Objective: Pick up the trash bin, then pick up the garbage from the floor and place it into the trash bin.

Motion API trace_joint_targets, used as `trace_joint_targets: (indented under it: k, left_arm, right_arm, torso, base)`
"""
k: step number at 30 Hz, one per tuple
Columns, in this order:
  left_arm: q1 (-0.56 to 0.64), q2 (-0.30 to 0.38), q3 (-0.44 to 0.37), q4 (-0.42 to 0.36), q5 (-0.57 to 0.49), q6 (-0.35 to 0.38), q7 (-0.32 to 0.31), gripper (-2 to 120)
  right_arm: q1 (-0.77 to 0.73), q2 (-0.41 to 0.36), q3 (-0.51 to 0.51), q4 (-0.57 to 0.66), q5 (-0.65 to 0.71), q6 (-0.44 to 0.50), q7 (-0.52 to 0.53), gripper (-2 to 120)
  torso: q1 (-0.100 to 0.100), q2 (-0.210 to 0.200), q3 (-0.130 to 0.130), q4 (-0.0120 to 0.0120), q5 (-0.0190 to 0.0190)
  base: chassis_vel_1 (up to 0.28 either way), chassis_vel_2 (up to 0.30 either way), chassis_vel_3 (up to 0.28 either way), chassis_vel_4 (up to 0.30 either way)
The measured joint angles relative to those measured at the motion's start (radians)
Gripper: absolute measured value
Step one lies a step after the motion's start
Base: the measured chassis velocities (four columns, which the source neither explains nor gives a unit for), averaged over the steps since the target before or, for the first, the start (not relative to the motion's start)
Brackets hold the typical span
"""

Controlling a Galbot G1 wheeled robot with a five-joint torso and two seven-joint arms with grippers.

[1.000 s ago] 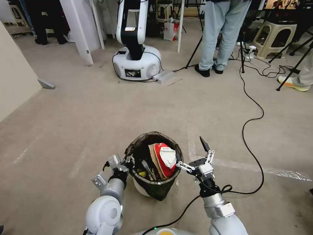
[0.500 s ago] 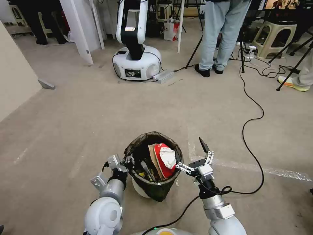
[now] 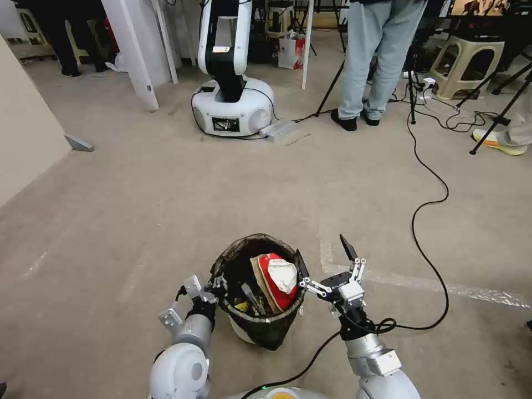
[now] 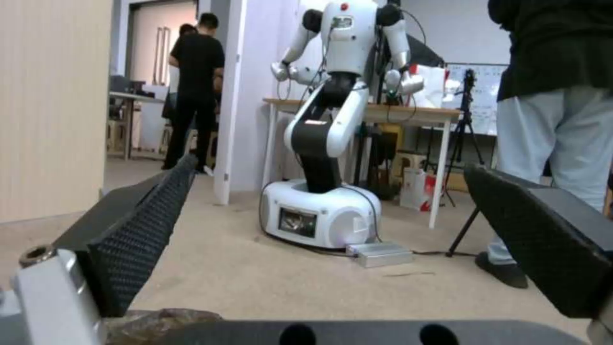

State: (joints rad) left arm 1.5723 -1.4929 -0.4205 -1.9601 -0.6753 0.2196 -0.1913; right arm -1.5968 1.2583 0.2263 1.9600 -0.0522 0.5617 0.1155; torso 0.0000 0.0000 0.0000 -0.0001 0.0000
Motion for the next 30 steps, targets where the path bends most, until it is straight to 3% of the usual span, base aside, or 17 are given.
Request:
trace_joint_targets:
  k: [30]
  left_arm:
    - [-0.009,0.003,0.002,0.0,-0.002,0.005,-0.005,99]
  right_arm:
    - [0.012,-0.002,-0.001,-0.008,0.004,-0.001,-0.001,100]
  torso:
    - [0.0,0.0,0.0,0.0,0.0]
  base:
    - [0.0,0.0,0.0,0.0]
